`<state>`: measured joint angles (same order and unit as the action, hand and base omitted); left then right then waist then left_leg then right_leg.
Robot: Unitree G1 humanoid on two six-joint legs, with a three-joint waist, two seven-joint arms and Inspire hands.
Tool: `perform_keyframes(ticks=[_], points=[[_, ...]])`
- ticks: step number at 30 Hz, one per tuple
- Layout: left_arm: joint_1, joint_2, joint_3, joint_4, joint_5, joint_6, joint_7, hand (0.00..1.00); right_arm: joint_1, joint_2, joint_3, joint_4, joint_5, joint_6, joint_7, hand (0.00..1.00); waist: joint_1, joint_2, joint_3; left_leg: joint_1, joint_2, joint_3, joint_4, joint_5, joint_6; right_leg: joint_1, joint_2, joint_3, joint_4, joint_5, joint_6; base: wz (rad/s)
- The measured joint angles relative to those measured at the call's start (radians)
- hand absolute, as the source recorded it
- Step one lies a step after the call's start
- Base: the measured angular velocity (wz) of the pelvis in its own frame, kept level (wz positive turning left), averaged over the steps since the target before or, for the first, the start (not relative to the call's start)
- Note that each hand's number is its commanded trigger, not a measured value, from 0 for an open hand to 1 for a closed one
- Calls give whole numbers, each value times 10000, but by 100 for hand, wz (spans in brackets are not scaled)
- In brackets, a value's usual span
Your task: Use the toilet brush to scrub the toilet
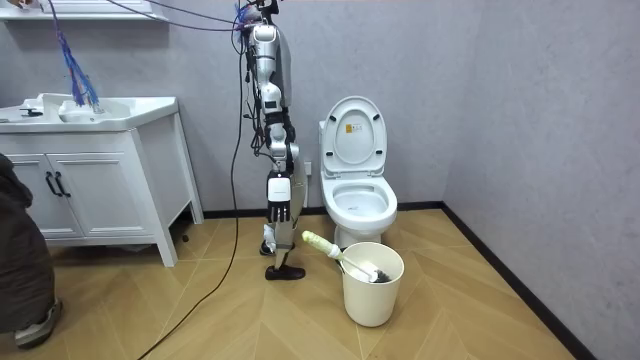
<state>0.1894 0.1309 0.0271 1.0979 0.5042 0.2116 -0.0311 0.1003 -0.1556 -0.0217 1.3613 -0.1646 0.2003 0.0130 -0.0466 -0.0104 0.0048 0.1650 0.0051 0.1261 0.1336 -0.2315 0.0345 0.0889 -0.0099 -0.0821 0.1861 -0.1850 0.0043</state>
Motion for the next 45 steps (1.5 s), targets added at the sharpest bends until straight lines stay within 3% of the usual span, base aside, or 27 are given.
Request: perform_keyframes(ticks=[9,18,24,29,33,39,45], points=[[7,10,10,-11,-5,-173,99,0,25,-1,-27,-284,-72,-187,-369,0,-25,5,-4,19,14,60,-18,0,0,-11,12,57,16,0,0,-2],[-2,18,110,-27,-7,-396,846,0,278,25,-456,-1370,-26,-720,-1643,0,17,37,-4,17,26,122,-43,-17,-26,-32,63,127,3,0,-6,-1],[-19,14,93,-217,-6,-781,1108,0,357,105,-617,-2570,102,-1493,-2345,0,8,58,-19,-105,45,162,12,-50,-59,-122,123,177,-40,5,-39,-1],[-62,13,127,-325,-139,-1417,1391,0,381,248,-623,-3187,123,-2377,-2871,0,174,125,-71,-145,72,352,29,-47,-64,-198,146,269,-58,33,-72,-8],[-95,13,92,-336,-816,-1838,1770,0,314,279,-505,-3186,202,-2785,-3330,0,266,148,-71,-202,73,352,27,-46,-64,-215,145,281,-32,33,-72,-2],[-92,41,58,-342,-1613,-2128,1852,0,109,277,-385,-3182,709,-2973,-3942,0,261,102,-45,-356,61,323,29,-44,-62,-381,129,271,-5,40,-72,0],[-1,195,54,-356,-2004,-2181,2137,0,63,264,-363,-3171,1581,-3056,-4521,0,279,66,-52,-356,57,317,29,-44,-62,-392,126,250,-16,40,-72,0]])
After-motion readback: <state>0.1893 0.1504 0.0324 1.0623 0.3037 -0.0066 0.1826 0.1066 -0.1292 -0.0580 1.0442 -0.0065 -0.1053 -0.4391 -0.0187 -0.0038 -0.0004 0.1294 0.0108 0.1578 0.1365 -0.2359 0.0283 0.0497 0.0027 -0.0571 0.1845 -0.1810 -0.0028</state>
